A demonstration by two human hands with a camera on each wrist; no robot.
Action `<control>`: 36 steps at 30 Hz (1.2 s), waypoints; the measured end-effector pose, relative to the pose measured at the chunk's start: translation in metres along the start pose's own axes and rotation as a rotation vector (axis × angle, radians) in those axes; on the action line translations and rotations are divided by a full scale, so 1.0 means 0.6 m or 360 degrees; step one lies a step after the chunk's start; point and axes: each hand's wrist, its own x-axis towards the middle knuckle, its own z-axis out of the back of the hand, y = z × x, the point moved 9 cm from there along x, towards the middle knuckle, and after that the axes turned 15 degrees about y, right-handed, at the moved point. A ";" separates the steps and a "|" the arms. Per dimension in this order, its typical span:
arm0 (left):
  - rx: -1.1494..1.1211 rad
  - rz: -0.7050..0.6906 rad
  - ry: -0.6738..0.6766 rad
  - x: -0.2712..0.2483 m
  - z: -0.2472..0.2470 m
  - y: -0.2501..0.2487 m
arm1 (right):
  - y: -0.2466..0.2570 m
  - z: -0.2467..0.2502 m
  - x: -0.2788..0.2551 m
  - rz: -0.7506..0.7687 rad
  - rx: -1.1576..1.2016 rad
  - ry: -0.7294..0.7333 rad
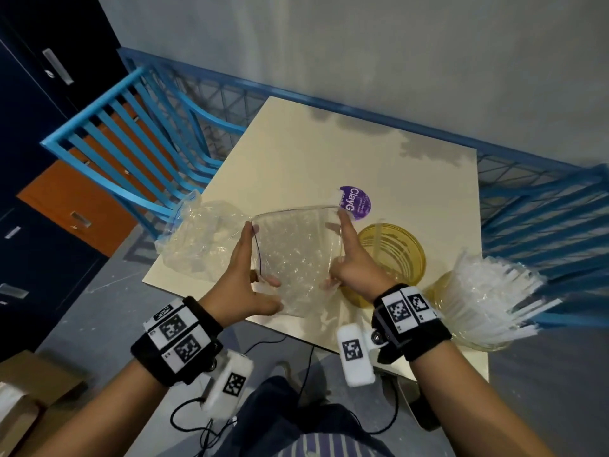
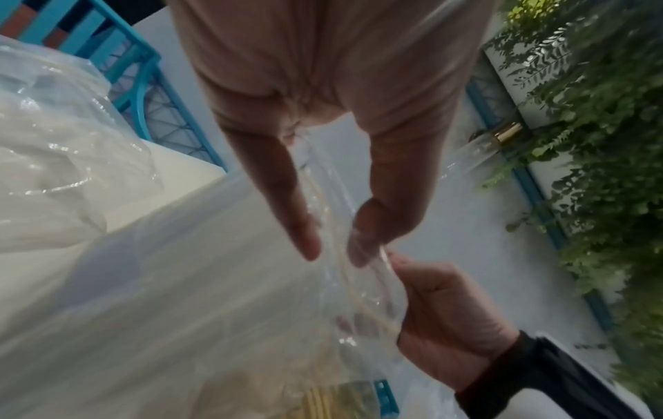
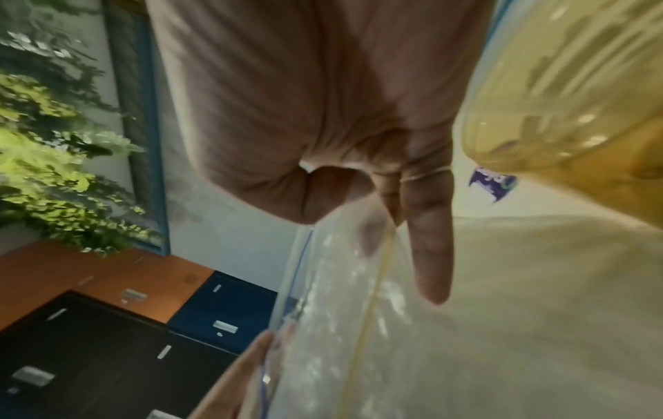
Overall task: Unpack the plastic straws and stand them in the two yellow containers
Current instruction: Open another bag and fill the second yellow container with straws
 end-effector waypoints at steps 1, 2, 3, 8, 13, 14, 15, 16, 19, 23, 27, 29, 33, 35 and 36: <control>-0.0018 -0.0007 0.0005 0.000 -0.005 0.006 | -0.011 -0.006 -0.002 -0.0036 -0.0007 0.0021; -0.0016 0.0003 0.0013 0.001 -0.010 0.014 | -0.024 -0.013 -0.003 -0.0079 -0.0017 0.0054; 0.0010 0.0015 0.0012 0.001 -0.011 0.020 | -0.034 -0.020 -0.006 -0.0119 -0.0016 0.0088; 0.0353 0.0058 -0.0042 0.017 -0.004 0.053 | -0.065 -0.032 -0.007 -0.0264 -0.0031 0.0118; 0.0255 0.0101 -0.0120 0.034 -0.015 0.073 | -0.070 -0.036 0.009 -0.0098 -0.0122 0.0022; 0.0224 0.0093 -0.0151 0.034 -0.015 0.075 | -0.067 -0.026 0.008 -0.0087 -0.0240 -0.0076; 0.0209 0.0085 -0.0168 0.033 -0.016 0.078 | -0.062 -0.010 0.006 -0.0063 -0.0382 -0.0217; 0.0205 0.0070 -0.0171 0.031 -0.017 0.079 | -0.052 0.007 0.003 0.0006 -0.0461 -0.0356; 0.0201 -0.0007 -0.0141 0.028 -0.017 0.080 | -0.014 0.023 0.009 0.0270 -0.0303 -0.0343; 0.0170 -0.0047 -0.0050 0.038 -0.021 0.074 | -0.007 -0.001 0.048 0.0183 -0.0232 -0.0018; 0.0086 -0.0043 -0.0096 0.042 -0.010 0.082 | -0.026 -0.019 0.065 0.0141 0.0114 0.0113; 0.0077 -0.0033 -0.0112 0.046 -0.006 0.087 | -0.050 -0.014 0.074 0.0041 0.0283 0.0055; 0.0119 0.0081 -0.0118 0.060 -0.004 0.109 | -0.097 -0.014 0.092 -0.0211 0.0498 -0.0058; 0.0124 0.0133 -0.0094 0.063 -0.003 0.121 | -0.101 -0.013 0.098 -0.0260 0.0444 -0.0075; 0.0116 0.0145 -0.0103 0.064 0.000 0.127 | -0.101 -0.011 0.099 -0.0251 0.0362 -0.0077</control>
